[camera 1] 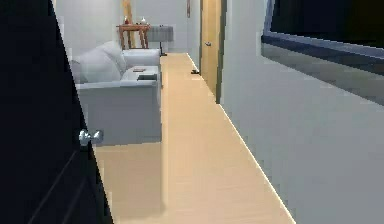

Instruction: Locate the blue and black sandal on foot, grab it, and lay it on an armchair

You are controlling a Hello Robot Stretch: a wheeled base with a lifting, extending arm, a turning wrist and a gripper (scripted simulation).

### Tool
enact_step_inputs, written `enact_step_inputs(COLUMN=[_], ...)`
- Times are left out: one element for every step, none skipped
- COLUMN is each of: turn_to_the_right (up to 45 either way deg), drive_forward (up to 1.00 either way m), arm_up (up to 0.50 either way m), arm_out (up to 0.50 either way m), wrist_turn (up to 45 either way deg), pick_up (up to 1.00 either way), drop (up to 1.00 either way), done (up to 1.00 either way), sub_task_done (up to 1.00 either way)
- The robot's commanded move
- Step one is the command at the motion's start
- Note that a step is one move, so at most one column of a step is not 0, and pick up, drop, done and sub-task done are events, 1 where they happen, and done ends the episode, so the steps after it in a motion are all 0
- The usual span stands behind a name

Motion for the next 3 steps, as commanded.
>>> enact_step_inputs(turn_to_the_right=[0.0, 0.0, -6.0], drive_forward=[1.0, 0.95, 0.0], arm_up=[0.0, 0.0, 0.0], arm_out=[0.0, 0.0, 0.0], wrist_turn=[0.0, 0.0, 0.0], pick_up=[0.0, 0.0, 0.0], drop=[0.0, 0.0, 0.0], done=[0.0, 0.0, 0.0], sub_task_done=[0.0, 0.0, 0.0])
